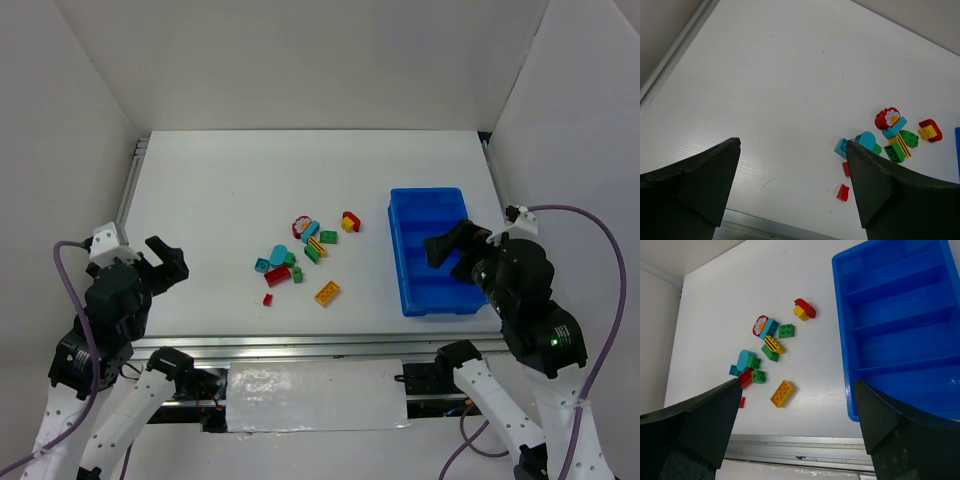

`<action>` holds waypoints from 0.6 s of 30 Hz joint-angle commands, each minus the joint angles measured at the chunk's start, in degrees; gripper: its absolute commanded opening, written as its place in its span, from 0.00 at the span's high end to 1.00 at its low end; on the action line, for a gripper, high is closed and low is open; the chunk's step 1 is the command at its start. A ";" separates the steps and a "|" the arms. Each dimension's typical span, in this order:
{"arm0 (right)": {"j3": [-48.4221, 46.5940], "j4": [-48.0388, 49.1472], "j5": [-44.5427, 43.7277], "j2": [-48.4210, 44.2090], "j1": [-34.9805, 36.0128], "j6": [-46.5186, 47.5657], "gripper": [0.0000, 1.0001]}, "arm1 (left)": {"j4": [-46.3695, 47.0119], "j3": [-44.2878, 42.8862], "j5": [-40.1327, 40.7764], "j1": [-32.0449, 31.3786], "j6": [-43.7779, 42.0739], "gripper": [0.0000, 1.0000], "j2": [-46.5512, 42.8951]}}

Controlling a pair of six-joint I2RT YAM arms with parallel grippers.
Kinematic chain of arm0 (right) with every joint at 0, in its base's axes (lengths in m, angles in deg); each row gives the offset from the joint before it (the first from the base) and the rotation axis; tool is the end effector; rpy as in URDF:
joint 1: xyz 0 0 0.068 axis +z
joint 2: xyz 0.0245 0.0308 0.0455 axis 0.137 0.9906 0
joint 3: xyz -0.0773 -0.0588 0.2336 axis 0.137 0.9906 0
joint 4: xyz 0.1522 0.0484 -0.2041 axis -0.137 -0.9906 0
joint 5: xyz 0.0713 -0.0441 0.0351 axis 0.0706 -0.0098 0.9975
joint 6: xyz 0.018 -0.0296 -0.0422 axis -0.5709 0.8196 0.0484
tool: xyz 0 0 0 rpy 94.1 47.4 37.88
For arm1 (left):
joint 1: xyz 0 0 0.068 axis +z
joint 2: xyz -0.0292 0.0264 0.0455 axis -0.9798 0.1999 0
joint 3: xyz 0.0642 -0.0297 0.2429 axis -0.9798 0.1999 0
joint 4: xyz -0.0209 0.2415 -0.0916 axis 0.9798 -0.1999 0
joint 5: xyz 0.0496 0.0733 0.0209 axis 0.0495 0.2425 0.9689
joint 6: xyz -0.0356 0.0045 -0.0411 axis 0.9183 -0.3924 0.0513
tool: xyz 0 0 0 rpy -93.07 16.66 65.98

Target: Sort the legos into containers by color

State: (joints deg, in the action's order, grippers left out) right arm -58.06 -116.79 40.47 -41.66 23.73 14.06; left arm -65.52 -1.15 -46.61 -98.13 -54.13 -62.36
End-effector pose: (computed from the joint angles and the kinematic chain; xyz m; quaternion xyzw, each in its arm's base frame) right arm 0.0909 0.0212 0.3791 0.1447 0.8113 0.1822 0.5363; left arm 0.0854 -0.0104 0.3494 -0.2521 0.7460 -0.0629 0.6132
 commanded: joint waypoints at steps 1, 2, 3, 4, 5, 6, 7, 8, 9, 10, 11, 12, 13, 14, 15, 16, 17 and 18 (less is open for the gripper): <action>-2.26 -0.44 -0.66 -0.70 -0.12 0.44 0.00 | 2.35 -0.81 0.05 0.24 -0.16 0.01 -0.44; -1.91 0.69 1.25 -0.96 -0.12 0.70 0.00 | 2.52 -0.81 -0.13 0.24 -0.25 0.00 -0.26; -1.21 1.40 2.92 -1.40 -0.12 1.83 0.00 | 2.52 -0.81 -0.30 0.32 -0.25 0.00 0.09; -0.85 2.71 5.55 -1.58 -0.21 1.93 0.01 | 2.52 -0.90 -0.39 0.24 -0.34 0.01 0.35; -0.42 3.68 6.36 -1.58 -0.13 1.93 0.01 | 2.44 -0.99 -0.48 0.24 -0.34 0.01 0.62; 0.55 4.21 6.46 -1.06 -0.12 0.45 0.00 | 2.61 -0.90 -0.66 0.24 -0.51 0.01 0.97; 0.73 4.39 6.46 -0.18 -0.12 -0.43 0.00 | 2.52 -0.90 -0.66 0.24 -0.43 0.00 1.23; 1.08 5.26 9.07 1.05 -0.12 -2.09 0.00 | 2.61 -0.90 -0.74 0.24 -0.43 0.01 1.41; 2.82 6.14 9.62 3.76 0.66 -3.07 0.00 | 2.70 -0.90 -0.92 0.24 -0.43 0.00 1.50; 4.06 8.24 9.10 5.18 1.97 -4.73 0.01 | 2.61 -0.90 -1.01 0.24 -0.52 0.00 1.67; 6.68 9.65 4.48 7.97 7.73 -8.84 0.00 | 2.78 -0.81 -1.10 0.24 -0.60 0.01 1.76; 7.93 11.06 0.26 9.39 11.53 -10.97 0.00 | 2.79 -0.81 -1.10 0.32 -0.60 0.00 1.85; 8.81 12.55 -4.39 10.97 15.74 -13.42 0.00 | 2.79 -0.81 -1.18 0.24 -0.60 0.01 1.76; 9.17 12.83 -8.70 15.34 19.52 -17.54 0.00 | 2.70 -0.81 -1.27 0.24 -0.60 0.00 1.85; 8.91 12.66 -15.71 18.00 25.31 -19.49 0.01 | 2.61 -0.81 -1.01 0.24 -0.52 0.00 1.85; 8.56 11.87 -18.39 20.63 27.02 -21.60 0.00 | 2.61 -0.73 -1.10 0.24 -0.52 0.01 1.94; 7.77 11.95 -19.98 25.97 28.08 -24.49 0.00 | 2.52 -0.73 -1.36 0.24 -0.60 0.00 1.85; 7.59 12.47 -21.39 28.63 29.57 -25.22 0.00 | 2.61 -0.55 -1.45 0.24 -0.60 0.01 1.85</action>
State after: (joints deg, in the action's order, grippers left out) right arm -50.00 -107.12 31.31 -18.75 49.98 -2.13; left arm -65.48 -1.15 -47.49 -98.13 -54.18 -60.83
